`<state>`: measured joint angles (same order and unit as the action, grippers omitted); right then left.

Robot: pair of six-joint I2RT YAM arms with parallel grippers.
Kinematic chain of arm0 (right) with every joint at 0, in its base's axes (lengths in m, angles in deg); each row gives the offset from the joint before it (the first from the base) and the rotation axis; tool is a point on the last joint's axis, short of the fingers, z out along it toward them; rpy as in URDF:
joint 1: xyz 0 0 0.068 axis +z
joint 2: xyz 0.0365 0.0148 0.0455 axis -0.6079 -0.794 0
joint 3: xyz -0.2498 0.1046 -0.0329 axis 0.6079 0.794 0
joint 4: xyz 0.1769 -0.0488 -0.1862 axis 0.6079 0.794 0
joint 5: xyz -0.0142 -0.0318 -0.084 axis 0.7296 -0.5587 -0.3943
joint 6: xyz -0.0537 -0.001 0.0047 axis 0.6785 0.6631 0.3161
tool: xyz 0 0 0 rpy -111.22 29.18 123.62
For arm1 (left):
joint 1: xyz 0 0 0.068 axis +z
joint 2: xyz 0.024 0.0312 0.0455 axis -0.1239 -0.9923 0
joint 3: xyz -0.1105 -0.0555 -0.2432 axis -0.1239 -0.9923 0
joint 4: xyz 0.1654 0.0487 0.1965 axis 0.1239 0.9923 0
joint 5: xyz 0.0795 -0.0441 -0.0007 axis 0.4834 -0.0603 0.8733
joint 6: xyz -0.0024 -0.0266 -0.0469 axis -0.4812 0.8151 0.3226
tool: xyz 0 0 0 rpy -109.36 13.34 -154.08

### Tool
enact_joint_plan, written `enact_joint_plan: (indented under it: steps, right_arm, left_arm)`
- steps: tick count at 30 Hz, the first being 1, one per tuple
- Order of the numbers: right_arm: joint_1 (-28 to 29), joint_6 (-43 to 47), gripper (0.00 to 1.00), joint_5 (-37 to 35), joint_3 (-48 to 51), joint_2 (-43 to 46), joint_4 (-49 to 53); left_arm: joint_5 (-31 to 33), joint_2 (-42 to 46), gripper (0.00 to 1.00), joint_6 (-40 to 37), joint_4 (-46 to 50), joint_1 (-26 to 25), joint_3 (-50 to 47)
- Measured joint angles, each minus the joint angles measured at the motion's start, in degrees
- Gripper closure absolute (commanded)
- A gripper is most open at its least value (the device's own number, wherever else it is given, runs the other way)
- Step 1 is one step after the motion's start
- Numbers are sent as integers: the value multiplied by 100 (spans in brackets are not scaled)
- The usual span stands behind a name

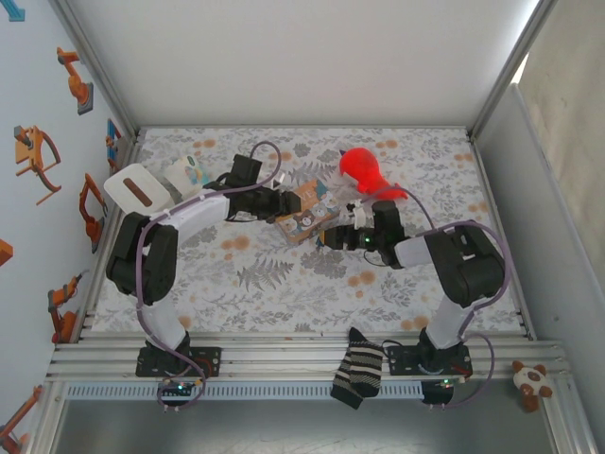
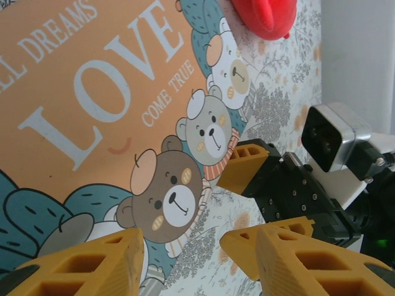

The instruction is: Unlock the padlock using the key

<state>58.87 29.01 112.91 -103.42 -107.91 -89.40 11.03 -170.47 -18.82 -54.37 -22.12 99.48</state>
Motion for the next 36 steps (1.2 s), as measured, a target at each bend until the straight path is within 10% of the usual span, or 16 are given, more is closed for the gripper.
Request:
enact_joint_plan:
  steps: [36]
  right_arm:
    - [94,-219,65,560,-372,-1185,-1239]
  left_arm:
    - [-7,-195,50,-4,-87,4,7]
